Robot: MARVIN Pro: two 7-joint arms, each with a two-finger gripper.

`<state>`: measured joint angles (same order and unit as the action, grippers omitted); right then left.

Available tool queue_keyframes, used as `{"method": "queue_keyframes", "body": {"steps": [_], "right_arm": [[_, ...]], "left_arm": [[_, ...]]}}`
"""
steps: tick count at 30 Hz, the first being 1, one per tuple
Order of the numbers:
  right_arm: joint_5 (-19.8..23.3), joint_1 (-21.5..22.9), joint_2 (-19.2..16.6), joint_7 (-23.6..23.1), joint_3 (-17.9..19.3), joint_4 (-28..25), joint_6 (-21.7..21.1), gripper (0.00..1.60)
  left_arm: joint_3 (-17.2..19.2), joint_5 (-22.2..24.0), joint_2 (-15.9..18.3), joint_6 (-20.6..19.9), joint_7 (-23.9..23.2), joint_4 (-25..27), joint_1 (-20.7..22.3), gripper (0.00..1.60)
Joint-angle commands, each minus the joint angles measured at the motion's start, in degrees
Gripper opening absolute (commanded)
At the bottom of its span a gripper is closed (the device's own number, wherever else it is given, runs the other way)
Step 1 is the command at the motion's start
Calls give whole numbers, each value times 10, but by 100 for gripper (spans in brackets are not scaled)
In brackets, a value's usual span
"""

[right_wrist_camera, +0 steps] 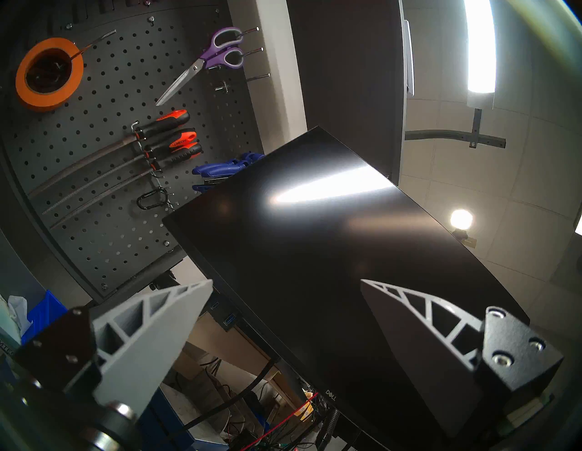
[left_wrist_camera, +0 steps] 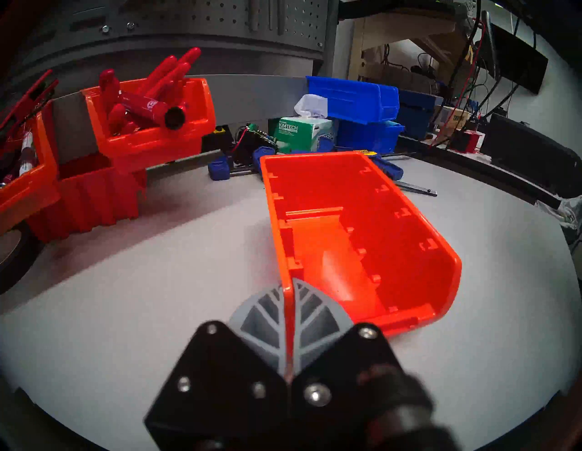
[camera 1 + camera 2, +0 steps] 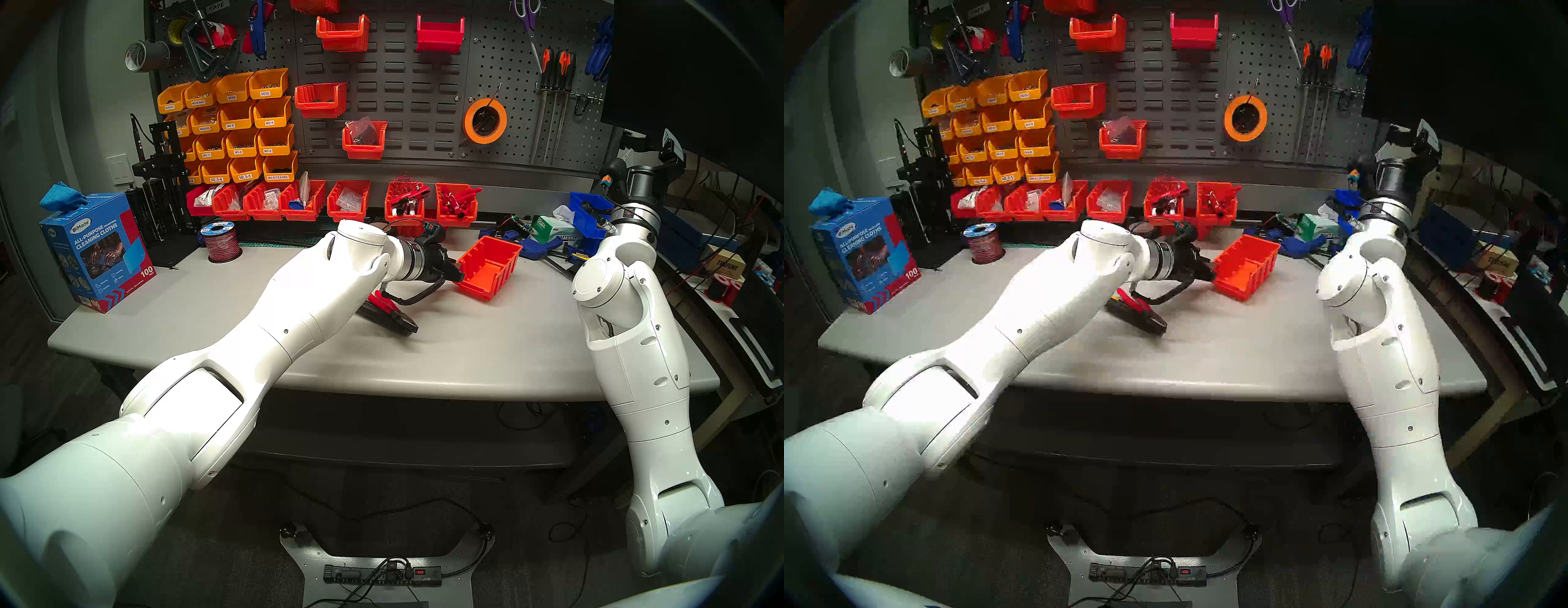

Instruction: Take out tools from the storage box

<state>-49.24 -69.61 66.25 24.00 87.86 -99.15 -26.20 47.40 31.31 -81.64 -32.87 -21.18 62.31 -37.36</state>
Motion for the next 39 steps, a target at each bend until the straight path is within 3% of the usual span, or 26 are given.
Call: {"method": "queue_keyframes", "body": {"steps": [1, 4, 10, 11, 12, 20, 23, 39], "right_arm": [[-4, 7, -1, 3, 0, -5, -1, 160], [-4, 7, -1, 3, 0, -5, -1, 160], [-3, 7, -1, 3, 0, -5, -1, 160], [-3, 7, -1, 3, 0, -5, -1, 160], [-3, 7, -1, 3, 0, -6, -1, 160], [-3, 7, -1, 3, 0, -6, -1, 160], [-3, 7, -1, 3, 0, -6, -1, 160], [-3, 7, -1, 3, 0, -6, -1, 160]], "left_arm": [[8, 5, -3, -9, 11, -2, -2, 38], [12, 7, -10, -14, 16, -8, 1, 52], [17, 8, -21, -11, 22, -20, 7, 97], [17, 8, -21, -11, 22, -20, 7, 97], [18, 9, -24, -10, 24, -24, 8, 131], [23, 14, -38, -6, 37, -37, 12, 134], [24, 16, -44, -6, 41, -42, 15, 151], [32, 26, -65, -11, 58, -58, 29, 160]]}}
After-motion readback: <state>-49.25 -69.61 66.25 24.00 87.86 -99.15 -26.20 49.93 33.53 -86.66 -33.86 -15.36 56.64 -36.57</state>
